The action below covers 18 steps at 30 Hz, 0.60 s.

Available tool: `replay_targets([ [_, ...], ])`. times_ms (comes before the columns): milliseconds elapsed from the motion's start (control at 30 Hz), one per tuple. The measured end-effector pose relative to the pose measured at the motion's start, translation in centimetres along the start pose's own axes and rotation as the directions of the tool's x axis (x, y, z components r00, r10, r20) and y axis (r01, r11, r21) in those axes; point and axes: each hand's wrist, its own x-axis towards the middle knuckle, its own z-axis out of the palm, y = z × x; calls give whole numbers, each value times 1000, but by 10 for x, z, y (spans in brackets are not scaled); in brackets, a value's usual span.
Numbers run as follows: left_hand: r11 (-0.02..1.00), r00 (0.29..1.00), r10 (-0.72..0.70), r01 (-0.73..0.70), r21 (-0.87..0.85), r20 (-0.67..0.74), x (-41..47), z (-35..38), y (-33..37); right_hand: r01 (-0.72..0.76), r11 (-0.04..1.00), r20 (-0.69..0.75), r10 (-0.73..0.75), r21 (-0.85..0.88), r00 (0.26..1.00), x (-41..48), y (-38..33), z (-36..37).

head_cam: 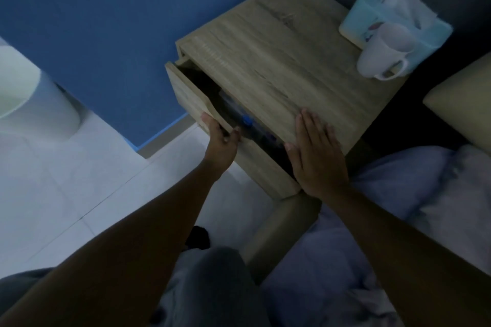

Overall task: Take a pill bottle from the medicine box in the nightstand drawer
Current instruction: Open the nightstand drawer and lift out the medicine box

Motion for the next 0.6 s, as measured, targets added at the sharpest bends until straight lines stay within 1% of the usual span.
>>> replay_targets([
  [100, 1000, 1000, -24, 24, -5, 17, -14, -15, -6, -6, 1000, 22, 6, 6, 1000, 1, -1, -2],
  [233, 999, 999, -53, 53, -7, 2, -31, -32, -11, 1, 1000, 17, -1, -1, 1000, -1, -2, -3],
  [400, 998, 998, -70, 70, -2, -6, -51, -49, -18, -13, 1000, 48, 13, -4, 999, 0, -1, -3],
  [600, 996, 996, -92, 93, 19, -17, -72, -69, -27, -17, 999, 85, 14, 31, 996, 2, -1, -9],
])
